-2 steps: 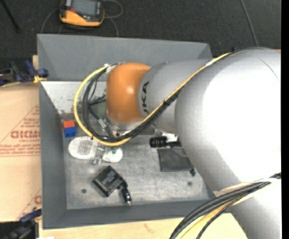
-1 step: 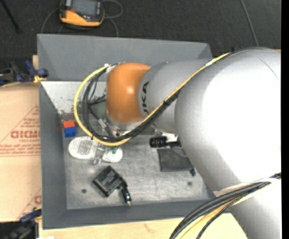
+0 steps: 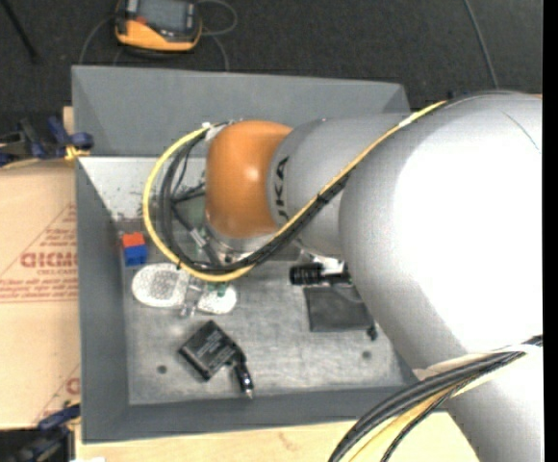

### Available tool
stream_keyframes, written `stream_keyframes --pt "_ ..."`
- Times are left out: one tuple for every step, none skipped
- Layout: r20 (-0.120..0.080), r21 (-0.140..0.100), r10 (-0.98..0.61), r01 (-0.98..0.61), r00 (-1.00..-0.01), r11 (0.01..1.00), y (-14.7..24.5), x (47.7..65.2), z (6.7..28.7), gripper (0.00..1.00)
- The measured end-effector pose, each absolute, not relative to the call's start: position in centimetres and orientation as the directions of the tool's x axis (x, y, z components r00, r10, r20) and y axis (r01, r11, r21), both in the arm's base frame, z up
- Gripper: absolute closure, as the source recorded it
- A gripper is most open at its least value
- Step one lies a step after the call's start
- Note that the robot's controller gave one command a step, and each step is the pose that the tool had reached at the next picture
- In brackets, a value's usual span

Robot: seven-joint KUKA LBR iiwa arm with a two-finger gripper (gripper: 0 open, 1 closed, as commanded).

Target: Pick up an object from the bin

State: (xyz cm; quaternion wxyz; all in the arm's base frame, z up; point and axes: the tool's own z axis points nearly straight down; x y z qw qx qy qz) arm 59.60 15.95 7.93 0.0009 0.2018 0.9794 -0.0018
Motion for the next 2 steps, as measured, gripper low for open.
stream_keyframes --pt "-0.006 0.002 0.396 0.396 -0.918 0.918 16.0 59.59 8.69 1.0" --pt "-0.001 -0.001 0.397 0.397 -0.918 0.918 15.97 59.47 9.47 1.0"
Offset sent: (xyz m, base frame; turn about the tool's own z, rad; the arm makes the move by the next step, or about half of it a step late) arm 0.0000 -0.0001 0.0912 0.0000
